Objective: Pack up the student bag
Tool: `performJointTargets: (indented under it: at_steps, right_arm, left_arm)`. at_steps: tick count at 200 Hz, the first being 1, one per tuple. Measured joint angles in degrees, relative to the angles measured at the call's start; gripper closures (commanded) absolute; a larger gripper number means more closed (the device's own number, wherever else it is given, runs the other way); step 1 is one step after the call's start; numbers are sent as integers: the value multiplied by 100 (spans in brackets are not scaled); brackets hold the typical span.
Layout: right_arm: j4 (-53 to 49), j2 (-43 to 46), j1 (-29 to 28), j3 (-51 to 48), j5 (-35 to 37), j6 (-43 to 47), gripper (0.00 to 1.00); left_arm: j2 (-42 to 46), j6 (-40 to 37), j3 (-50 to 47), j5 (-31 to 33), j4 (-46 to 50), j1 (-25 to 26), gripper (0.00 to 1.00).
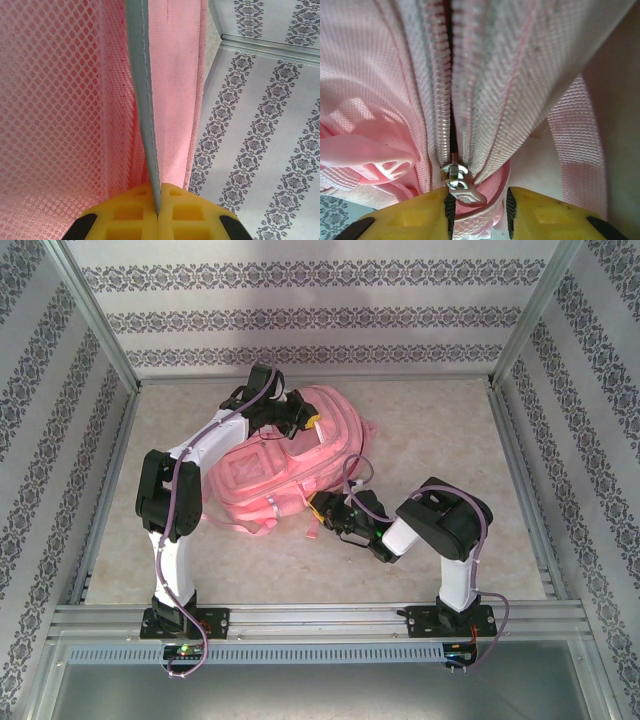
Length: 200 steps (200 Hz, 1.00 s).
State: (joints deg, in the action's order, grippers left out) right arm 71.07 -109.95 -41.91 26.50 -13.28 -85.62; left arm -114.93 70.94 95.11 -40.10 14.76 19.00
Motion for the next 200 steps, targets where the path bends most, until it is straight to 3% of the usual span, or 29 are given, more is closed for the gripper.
performJointTargets:
  at_steps: [62, 158, 172, 189, 200]
  right_arm:
    - [7, 42, 2, 59, 103, 197, 89]
    - [-748, 855, 697, -317, -13, 625, 97]
    - [-918, 931, 787, -319, -155, 754, 92]
    - [-1270, 1071, 870, -302, -391, 990, 71]
    - [-1622, 1237, 876, -273, -505, 1211, 64]
  left_arm:
    - [0, -4, 0, -17, 2, 0, 100]
    - [0, -286, 0, -63, 208, -35, 100]
    - [0, -323, 0, -68, 236, -37, 100]
    - [0, -345, 0, -83, 254, -37, 100]
    - [0, -350, 0, -87, 269, -37, 100]
